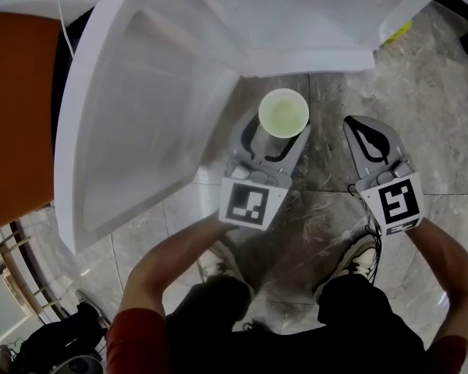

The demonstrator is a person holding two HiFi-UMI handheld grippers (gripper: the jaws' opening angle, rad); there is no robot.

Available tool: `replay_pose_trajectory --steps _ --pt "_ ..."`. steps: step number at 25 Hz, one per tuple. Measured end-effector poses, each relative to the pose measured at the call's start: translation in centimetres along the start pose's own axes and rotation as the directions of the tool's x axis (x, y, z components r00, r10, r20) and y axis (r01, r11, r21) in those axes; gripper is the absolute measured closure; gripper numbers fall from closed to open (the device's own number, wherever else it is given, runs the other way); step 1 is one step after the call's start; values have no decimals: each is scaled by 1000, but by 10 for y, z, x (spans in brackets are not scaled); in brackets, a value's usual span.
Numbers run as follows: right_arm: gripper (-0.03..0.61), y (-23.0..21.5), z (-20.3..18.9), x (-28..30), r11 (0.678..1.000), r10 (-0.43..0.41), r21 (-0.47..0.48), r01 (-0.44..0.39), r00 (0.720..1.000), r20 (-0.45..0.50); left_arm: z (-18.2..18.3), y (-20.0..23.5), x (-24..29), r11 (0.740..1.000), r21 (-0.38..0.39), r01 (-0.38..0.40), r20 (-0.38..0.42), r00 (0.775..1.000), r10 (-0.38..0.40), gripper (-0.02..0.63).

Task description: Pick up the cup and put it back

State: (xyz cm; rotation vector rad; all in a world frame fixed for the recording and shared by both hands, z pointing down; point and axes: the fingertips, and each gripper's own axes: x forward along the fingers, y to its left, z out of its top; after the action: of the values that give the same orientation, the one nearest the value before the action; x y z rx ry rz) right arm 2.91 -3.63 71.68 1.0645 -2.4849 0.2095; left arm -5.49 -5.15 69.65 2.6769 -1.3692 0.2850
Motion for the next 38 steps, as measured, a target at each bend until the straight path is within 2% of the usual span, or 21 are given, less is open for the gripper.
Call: replay_pose_trajectory --steps 6,10,15,19,26,38 --pt "577 -11 -6 -3 999 -22 26 23 1000 -5 15 5 21 998 57 -3 43 999 0 319" --pt "577 -15 -9 -2 999 -24 33 25 1000 -7 23 12 34 998 68 -13 47 999 9 319" --pt "577 -16 -13 0 999 -20 41 20 1000 -12 31 23 57 997 72 -16 13 1000 15 319" --pt "577 -18 -15 3 999 -18 44 18 1000 -15 49 28 80 993 119 -23 38 999 19 319" --pt "577 -26 -23 6 997 -27 69 29 999 -24 60 36 110 991 132 -36 58 998 28 319" --pt "577 -45 -36 16 993 -41 105 46 998 -42 41 65 162 988 117 -97 26 995 94 319"
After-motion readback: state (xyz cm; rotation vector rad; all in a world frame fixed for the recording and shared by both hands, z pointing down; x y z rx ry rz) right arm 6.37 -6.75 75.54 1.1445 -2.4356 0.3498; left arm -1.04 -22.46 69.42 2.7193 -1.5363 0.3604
